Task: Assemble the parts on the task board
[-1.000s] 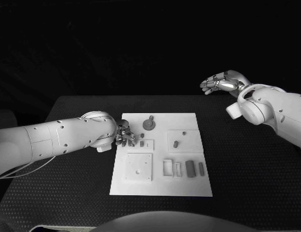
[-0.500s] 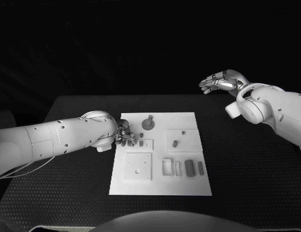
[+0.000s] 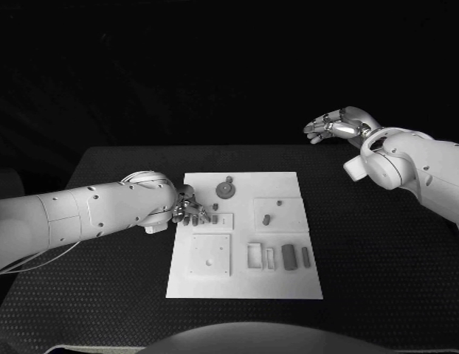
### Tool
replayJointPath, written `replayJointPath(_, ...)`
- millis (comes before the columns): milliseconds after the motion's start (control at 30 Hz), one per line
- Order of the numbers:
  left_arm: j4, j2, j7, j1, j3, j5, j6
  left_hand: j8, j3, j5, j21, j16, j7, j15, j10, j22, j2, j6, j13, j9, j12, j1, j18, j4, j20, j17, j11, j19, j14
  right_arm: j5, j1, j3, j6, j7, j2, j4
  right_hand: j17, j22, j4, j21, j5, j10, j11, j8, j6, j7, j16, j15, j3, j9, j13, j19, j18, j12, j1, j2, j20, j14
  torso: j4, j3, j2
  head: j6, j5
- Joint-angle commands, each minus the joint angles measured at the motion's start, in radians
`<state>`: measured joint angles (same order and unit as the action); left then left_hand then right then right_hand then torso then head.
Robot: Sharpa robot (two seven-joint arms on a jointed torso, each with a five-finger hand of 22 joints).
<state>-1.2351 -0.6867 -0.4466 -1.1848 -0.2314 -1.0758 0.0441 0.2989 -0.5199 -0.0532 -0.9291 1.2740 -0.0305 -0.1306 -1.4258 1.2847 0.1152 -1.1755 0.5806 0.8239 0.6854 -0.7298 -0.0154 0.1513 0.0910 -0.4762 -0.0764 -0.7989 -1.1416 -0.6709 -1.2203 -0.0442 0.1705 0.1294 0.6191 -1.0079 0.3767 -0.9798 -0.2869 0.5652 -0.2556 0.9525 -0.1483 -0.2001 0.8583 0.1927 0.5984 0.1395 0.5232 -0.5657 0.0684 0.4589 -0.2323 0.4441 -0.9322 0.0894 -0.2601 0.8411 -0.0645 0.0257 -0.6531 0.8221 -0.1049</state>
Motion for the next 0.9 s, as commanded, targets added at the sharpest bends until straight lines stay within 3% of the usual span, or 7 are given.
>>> replayJointPath(33,0.007,-0.001,-0.029,0.006,-0.004,-0.053,0.01,0.003,-0.009,0.005,0.007,-0.005,0.005,-0.008,-0.002,-0.002,0.029,0.004,-0.001,0.007,-0.001,0.012,0.005,-0.021,0.137,0.001,0.0,-0.011,0.001,-0.007,0.0,0.0,-0.007,0.011,-0.001,-0.001,-0.002,-0.002,-0.002,-0.006,0.003,-0.001,-0.001,-0.004,-0.007,-0.003,-0.006,0.006,-0.003,0.002,0.0,-0.01,0.001,-0.005,0.003,0.002,0.001,-0.003,-0.0001,-0.0008,0.0,0.0,0.0)
replayJointPath(333,0.011,-0.003,-0.019,0.006,-0.004,-0.035,-0.026,0.01,-0.043,0.005,0.005,-0.004,0.005,-0.01,-0.001,-0.002,0.074,0.012,0.001,0.026,-0.001,0.024,0.004,-0.083,0.139,-0.001,0.0,-0.014,0.002,-0.007,0.0,0.0,-0.008,0.011,-0.001,-0.001,-0.002,-0.002,-0.002,-0.006,0.003,-0.001,-0.001,-0.004,-0.007,-0.003,-0.006,0.006,-0.003,0.002,0.0,-0.01,0.001,-0.005,0.002,0.002,0.001,-0.003,-0.0002,-0.0006,-0.001,-0.001,0.0)
replayJointPath(433,0.015,-0.004,-0.012,0.006,-0.003,-0.002,-0.041,0.012,-0.06,0.005,0.005,-0.004,0.005,-0.01,-0.001,-0.001,0.101,0.015,0.002,0.033,-0.001,0.033,0.005,-0.125,0.139,-0.001,0.0,-0.012,0.003,-0.007,0.001,0.0,-0.008,0.011,-0.002,0.0,-0.002,-0.002,-0.002,-0.006,0.003,-0.001,-0.001,-0.004,-0.008,-0.003,-0.006,0.006,-0.003,0.002,0.0,-0.01,0.001,-0.005,0.002,0.002,0.001,-0.003,0.0,-0.0005,0.0,-0.003,0.001)
replayJointPath(667,0.013,-0.016,0.036,0.006,0.006,0.114,-0.085,0.01,-0.068,0.005,0.004,-0.009,0.002,-0.009,0.009,0.001,0.108,0.025,0.001,0.039,-0.007,0.024,0.005,-0.144,0.139,0.0,0.002,-0.008,0.011,-0.007,0.002,0.0,-0.008,0.012,-0.002,0.002,-0.002,-0.003,-0.001,-0.006,0.003,-0.001,-0.001,-0.004,-0.008,-0.003,-0.007,0.006,-0.003,0.002,0.0,-0.01,0.001,-0.005,0.002,0.002,0.001,-0.003,-0.0008,-0.0005,0.0,-0.003,0.003)
replayJointPath(733,0.016,-0.019,0.074,0.005,0.009,0.196,-0.082,-0.008,-0.062,0.004,0.012,-0.028,-0.01,-0.002,0.04,0.001,0.105,0.06,-0.006,0.035,-0.026,0.01,0.01,-0.137,0.133,0.009,0.011,0.013,0.036,-0.007,0.002,0.0,-0.008,0.011,-0.002,0.002,-0.002,-0.003,-0.001,-0.006,0.003,-0.001,-0.001,-0.004,-0.007,-0.003,-0.007,0.006,-0.003,0.002,0.0,-0.01,0.001,-0.005,0.002,0.002,0.001,-0.003,-0.0004,-0.0004,0.0,-0.003,0.003)
replayJointPath(800,0.015,-0.02,0.104,0.005,0.011,0.244,-0.111,-0.039,-0.055,0.004,0.056,-0.084,-0.035,0.034,0.114,-0.01,0.097,0.108,-0.031,0.02,-0.082,-0.003,0.015,-0.122,0.105,0.033,0.038,0.087,0.105,-0.007,0.002,0.0,-0.007,0.011,-0.003,0.002,-0.002,-0.003,-0.001,-0.006,0.003,-0.001,-0.001,-0.004,-0.007,-0.003,-0.007,0.006,-0.003,0.002,0.0,-0.01,0.002,-0.006,0.002,0.002,0.001,-0.003,0.0001,0.0006,0.001,-0.004,0.004)
replayJointPath(900,0.012,-0.023,0.152,0.005,0.013,0.282,-0.147,-0.065,-0.047,0.004,0.069,-0.111,-0.052,0.054,0.146,-0.012,0.099,0.147,-0.046,0.004,-0.116,-0.028,0.015,-0.095,0.083,0.047,0.052,0.108,0.125,-0.007,0.003,0.0,-0.007,0.011,-0.004,0.003,-0.002,-0.003,-0.001,-0.007,0.003,-0.001,-0.001,-0.004,-0.008,-0.003,-0.007,0.006,-0.003,0.002,0.0,-0.01,0.002,-0.006,0.002,0.002,0.001,-0.003,-0.0017,0.0007,-0.001,-0.005,0.006)
